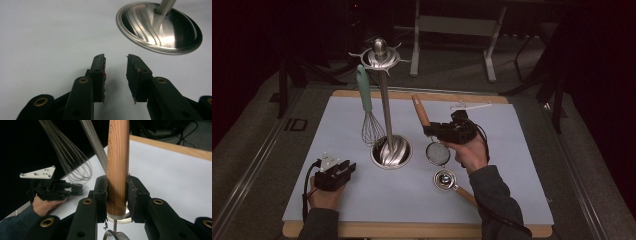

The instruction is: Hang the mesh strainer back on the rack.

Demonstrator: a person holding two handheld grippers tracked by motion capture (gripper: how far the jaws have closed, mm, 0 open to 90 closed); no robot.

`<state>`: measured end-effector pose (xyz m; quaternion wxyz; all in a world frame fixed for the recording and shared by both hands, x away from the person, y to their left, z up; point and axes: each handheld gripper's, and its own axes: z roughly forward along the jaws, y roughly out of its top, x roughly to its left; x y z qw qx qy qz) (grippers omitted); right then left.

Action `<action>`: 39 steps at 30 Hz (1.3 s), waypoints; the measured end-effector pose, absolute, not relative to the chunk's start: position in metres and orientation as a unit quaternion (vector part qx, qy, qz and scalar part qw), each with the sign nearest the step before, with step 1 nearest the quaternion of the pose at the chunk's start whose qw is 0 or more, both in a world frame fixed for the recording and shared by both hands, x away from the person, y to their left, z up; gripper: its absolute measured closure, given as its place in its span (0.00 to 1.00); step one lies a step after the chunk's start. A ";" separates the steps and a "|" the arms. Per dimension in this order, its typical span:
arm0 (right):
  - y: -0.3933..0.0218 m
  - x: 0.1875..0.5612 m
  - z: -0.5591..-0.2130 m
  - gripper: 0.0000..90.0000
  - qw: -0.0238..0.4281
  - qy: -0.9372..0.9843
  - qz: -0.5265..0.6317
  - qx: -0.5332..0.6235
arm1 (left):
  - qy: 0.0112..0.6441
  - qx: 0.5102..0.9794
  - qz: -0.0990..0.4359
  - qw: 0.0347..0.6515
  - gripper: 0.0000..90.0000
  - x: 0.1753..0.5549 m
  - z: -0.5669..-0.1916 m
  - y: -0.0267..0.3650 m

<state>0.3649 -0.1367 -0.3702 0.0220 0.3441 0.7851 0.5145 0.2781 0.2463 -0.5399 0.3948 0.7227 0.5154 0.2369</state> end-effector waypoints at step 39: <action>-0.119 0.339 -0.314 0.79 0.068 0.780 0.580 0.224 | 0.515 0.723 0.237 0.395 0.76 0.278 -0.540 0.246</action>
